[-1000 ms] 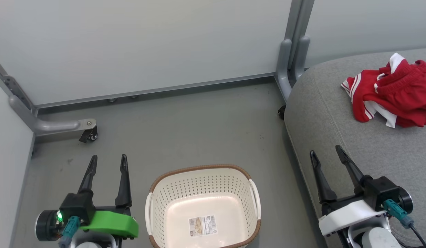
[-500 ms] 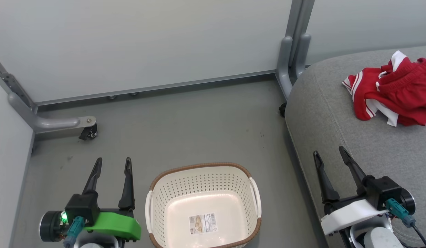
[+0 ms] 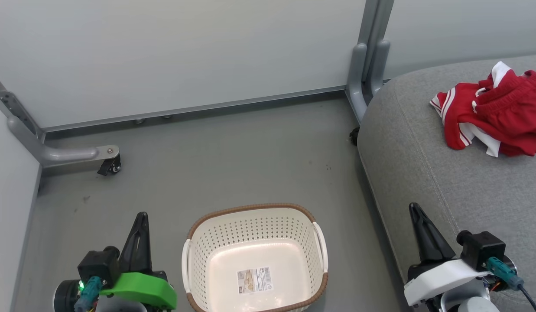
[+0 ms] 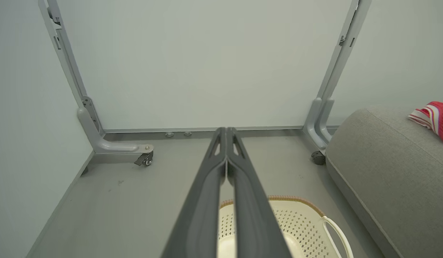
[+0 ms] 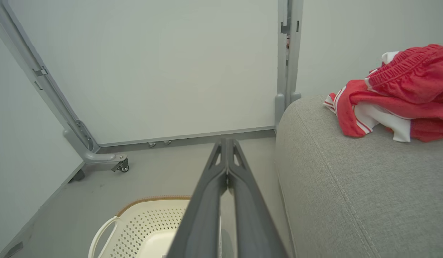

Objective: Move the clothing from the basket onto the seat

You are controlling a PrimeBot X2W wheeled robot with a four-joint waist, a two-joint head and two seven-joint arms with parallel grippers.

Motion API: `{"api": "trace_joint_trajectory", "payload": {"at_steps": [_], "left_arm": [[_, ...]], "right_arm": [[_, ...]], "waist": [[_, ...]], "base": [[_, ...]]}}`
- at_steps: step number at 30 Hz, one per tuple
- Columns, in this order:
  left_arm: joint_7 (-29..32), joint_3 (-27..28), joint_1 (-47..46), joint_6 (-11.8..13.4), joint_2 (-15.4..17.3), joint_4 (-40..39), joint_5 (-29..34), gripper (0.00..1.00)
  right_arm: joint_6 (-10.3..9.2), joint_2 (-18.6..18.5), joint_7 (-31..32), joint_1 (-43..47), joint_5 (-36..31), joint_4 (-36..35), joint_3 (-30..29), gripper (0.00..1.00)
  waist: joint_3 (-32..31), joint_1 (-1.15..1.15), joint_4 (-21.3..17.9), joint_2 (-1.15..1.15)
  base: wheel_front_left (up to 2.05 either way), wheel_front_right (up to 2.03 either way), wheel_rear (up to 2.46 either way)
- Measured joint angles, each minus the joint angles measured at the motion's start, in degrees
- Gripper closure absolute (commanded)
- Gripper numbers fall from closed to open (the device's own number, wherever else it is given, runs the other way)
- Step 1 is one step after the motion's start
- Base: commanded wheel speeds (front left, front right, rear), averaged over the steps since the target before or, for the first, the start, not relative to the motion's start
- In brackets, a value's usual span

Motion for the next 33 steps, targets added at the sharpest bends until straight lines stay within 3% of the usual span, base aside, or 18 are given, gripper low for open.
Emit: {"api": "trace_joint_trajectory", "payload": {"at_steps": [33], "left_arm": [[8.0, 3.8, -0.5, -1.5, 0.0, -0.6, -32.8, 1.0]], "right_arm": [[0.0, -0.4, 7.9, -1.3, 32.8, 1.2, -3.0, 1.0]], "waist": [[-0.2, 0.0, -1.5, 0.0]], "base": [[0.0, 0.0, 0.0]]}}
